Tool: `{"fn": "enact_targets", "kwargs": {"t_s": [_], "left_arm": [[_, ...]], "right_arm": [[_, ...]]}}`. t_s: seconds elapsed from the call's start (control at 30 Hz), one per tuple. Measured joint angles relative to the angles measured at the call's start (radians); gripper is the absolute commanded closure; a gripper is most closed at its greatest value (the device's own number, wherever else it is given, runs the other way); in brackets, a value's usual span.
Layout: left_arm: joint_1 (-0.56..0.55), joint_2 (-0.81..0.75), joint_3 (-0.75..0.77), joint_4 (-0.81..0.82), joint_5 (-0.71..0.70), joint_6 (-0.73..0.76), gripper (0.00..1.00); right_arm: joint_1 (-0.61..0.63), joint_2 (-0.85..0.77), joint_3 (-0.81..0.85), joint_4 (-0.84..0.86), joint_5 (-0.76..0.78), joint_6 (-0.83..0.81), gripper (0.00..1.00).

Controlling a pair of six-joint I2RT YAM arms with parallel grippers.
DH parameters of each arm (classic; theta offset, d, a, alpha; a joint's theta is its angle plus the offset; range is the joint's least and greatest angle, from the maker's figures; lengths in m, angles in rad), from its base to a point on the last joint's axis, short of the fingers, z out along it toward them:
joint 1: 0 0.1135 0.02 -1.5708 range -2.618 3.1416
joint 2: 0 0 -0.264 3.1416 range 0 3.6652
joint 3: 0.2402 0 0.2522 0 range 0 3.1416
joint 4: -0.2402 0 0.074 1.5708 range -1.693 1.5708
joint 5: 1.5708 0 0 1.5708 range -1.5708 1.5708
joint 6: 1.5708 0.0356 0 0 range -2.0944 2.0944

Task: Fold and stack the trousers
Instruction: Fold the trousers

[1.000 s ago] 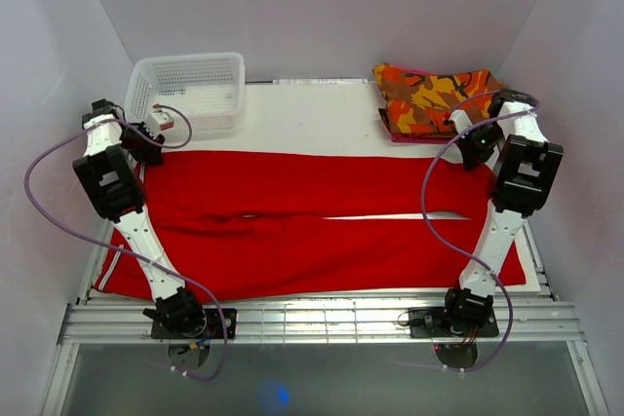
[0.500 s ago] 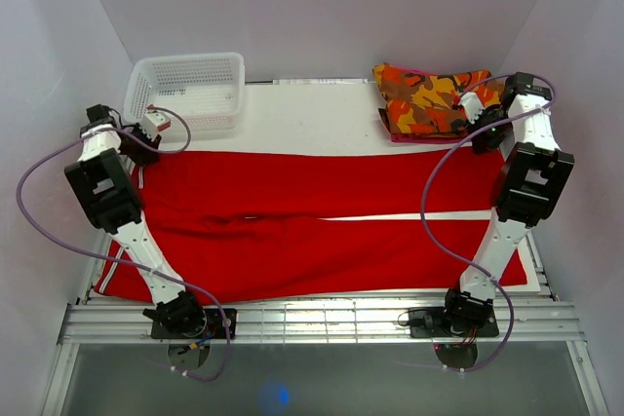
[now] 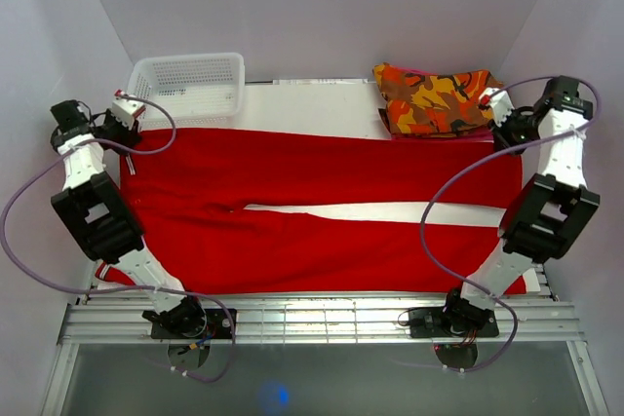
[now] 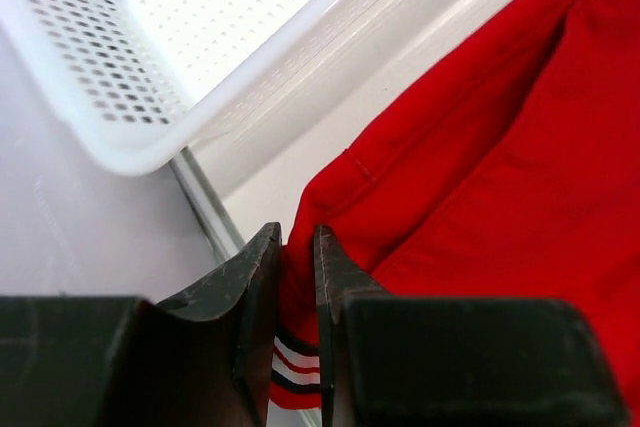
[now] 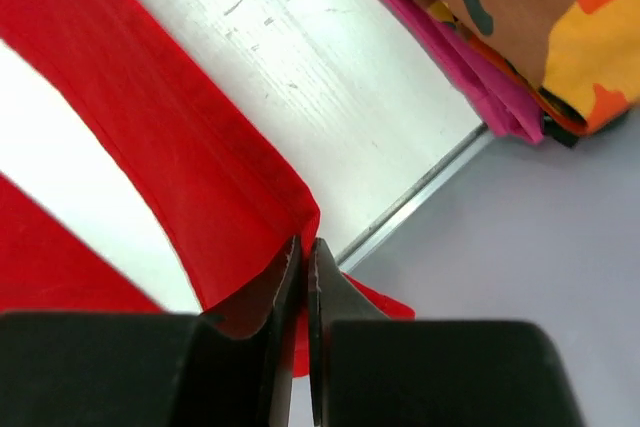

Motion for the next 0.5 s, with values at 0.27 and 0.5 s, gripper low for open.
{"fn": "enact_targets", "kwargs": {"t_s": [0.27,0.5], "left_arm": [[0.214,-0.304,-0.196,-0.266,0.105,0.210,1.00],[0.346,-0.344,-0.470,-0.447,-0.087,0.451,1.00]], "right_arm": [[-0.142,-0.440,-0.434,-0.038,-0.017,-0.268,0.92],[-0.217,-0.529,-0.819,-0.019,0.101,-0.475,0.92]]}}
